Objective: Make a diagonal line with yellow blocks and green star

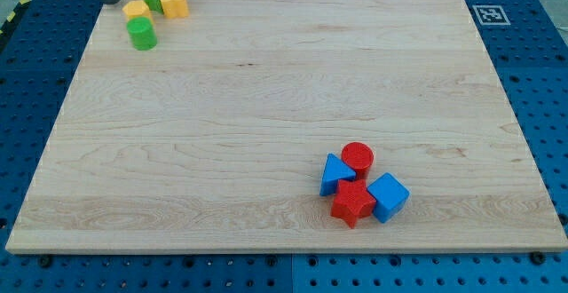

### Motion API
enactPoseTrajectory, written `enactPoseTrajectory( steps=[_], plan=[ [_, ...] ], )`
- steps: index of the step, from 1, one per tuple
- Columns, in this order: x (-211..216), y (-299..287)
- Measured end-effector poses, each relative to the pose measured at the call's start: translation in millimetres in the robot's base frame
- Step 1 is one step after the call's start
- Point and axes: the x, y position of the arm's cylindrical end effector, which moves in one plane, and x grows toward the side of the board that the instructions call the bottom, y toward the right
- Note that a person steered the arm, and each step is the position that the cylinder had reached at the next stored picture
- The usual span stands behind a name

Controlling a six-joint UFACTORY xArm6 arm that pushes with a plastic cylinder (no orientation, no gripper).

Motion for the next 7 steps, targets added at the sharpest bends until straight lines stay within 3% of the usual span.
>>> enactPoseTrajectory(
  steps=[3,6,7],
  plan=[
    [-19,4],
    [-18,89],
    [-18,90]
  ],
)
